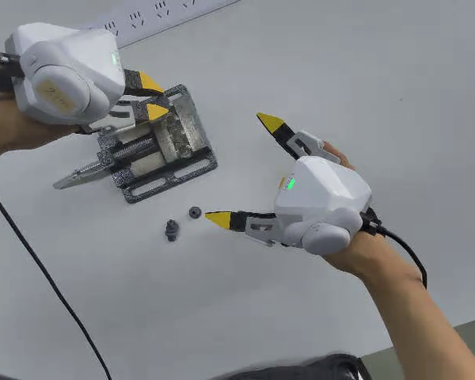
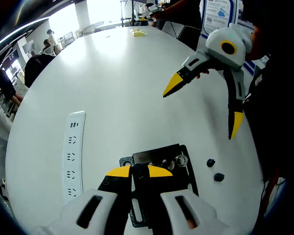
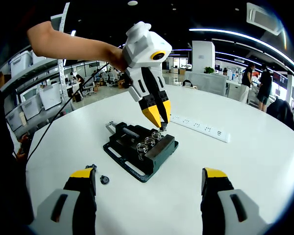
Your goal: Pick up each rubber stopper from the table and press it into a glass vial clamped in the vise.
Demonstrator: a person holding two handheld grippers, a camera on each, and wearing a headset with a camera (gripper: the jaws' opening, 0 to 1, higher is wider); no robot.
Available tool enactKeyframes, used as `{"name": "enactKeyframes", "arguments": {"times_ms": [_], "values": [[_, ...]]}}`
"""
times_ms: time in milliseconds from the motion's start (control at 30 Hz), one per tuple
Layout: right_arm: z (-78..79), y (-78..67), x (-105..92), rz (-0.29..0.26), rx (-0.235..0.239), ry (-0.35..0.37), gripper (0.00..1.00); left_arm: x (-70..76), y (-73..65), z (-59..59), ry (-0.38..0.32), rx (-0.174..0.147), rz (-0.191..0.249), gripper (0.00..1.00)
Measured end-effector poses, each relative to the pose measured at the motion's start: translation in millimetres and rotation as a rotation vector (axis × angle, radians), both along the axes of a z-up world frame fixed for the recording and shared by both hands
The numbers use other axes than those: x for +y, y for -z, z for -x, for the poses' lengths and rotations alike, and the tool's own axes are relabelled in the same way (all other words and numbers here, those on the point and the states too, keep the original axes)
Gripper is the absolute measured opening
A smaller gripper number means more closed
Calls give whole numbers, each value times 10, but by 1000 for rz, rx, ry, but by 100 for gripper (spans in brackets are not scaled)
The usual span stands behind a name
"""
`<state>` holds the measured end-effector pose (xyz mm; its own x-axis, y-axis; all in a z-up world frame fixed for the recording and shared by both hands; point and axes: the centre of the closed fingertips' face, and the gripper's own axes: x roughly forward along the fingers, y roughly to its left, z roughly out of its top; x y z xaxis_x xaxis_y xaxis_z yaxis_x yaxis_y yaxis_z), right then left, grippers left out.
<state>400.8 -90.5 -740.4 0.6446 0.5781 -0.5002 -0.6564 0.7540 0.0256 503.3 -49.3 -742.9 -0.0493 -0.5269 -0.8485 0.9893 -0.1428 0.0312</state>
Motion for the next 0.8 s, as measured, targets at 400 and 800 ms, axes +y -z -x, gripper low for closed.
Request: {"name": "enactKeyframes", "arguments": {"times_ms": [400, 800], "values": [[-6, -1, 8, -3, 0, 3, 91, 30, 17, 6, -30, 30, 9, 6], [-71, -88, 20, -24, -16, 10, 85, 39, 1, 7, -35, 32, 23, 6]]}}
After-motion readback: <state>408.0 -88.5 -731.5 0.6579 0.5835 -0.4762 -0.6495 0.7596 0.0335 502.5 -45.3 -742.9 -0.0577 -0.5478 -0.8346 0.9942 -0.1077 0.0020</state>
